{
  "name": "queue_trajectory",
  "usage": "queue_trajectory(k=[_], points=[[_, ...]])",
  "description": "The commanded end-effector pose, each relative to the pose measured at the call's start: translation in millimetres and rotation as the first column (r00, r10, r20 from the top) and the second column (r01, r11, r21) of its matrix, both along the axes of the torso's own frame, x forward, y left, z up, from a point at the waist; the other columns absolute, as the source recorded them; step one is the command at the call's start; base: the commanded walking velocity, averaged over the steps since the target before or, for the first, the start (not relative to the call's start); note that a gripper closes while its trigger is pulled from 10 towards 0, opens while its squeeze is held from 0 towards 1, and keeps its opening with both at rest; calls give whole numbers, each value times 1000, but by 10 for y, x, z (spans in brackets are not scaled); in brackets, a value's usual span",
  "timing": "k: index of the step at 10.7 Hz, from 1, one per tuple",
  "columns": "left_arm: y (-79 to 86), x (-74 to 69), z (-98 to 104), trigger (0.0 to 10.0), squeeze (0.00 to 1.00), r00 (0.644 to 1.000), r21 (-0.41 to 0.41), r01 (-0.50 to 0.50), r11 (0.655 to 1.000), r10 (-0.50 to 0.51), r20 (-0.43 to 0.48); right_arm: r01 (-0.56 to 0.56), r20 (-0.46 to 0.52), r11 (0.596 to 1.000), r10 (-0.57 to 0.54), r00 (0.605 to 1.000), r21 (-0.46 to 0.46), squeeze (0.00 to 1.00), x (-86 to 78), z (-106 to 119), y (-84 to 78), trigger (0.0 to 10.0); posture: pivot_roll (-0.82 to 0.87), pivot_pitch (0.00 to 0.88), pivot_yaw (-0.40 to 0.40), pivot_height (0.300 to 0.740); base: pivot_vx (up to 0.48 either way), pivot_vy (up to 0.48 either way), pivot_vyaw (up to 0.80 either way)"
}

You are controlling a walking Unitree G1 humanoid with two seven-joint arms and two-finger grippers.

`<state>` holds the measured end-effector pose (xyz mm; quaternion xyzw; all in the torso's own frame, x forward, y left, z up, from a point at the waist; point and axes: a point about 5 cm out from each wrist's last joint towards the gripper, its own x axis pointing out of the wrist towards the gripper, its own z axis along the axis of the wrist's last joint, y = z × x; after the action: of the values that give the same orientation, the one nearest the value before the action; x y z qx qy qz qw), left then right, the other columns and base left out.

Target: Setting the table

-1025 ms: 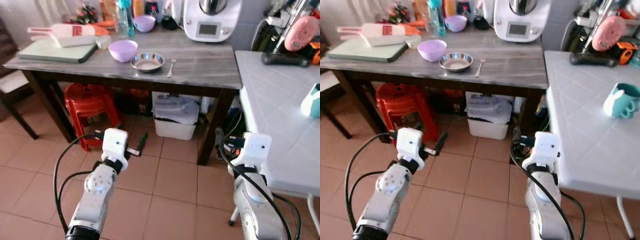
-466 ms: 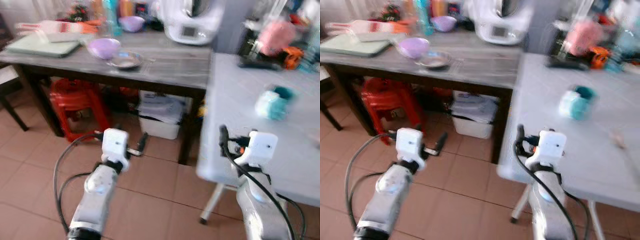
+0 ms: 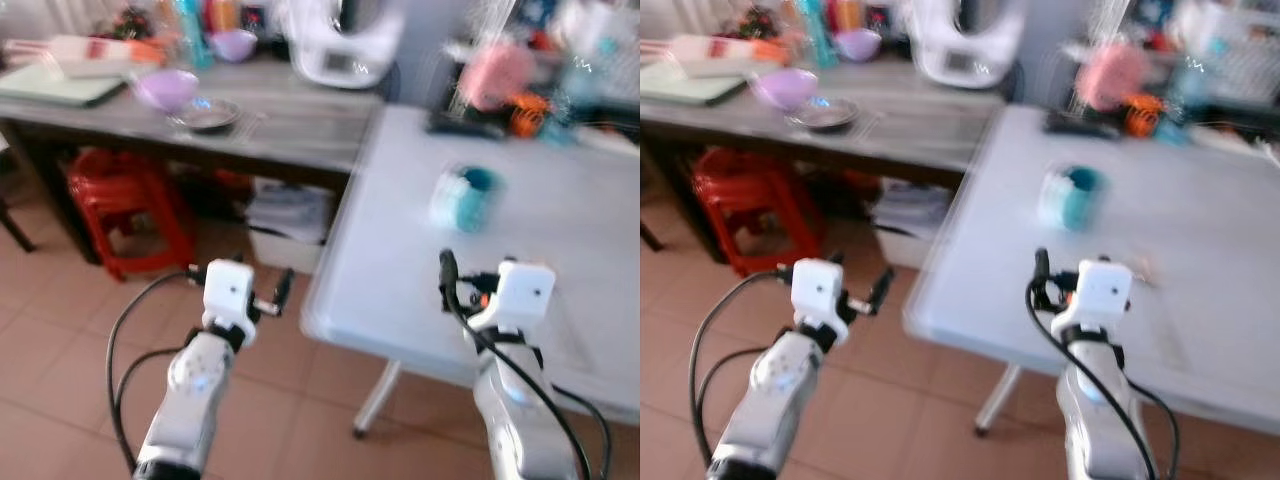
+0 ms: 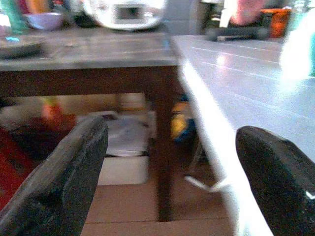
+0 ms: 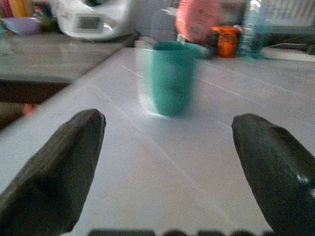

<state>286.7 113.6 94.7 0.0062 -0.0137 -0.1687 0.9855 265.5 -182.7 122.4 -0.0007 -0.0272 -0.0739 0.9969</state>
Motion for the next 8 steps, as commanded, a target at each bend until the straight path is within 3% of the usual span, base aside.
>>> queue_trajectory(k=[1,6,7,8], points=[[-8,14,25,10000,0,1000,12,16,1000,-16,6,2,26,1000,-2,1000,-2,0,17,60,-7,10000,-19,36,-4,740,0,-480,0],[-16,12,16,10000,0,1000,15,22,1000,-22,0,2,21,1000,-2,1000,2,0,54,68,4,10000,-17,39,-4,740,0,-466,0],[-16,6,20,10000,0,1000,-20,27,999,-27,0,-1,14,1000,1,1000,0,0,58,59,-4,10000,-17,39,-4,740,0,0,0],[-14,8,11,10000,0,1000,-1,30,1000,-30,-1,-11,-6,1000,11,1000,-4,0,75,41,-12,10000,-20,41,-4,740,0,0,0]])
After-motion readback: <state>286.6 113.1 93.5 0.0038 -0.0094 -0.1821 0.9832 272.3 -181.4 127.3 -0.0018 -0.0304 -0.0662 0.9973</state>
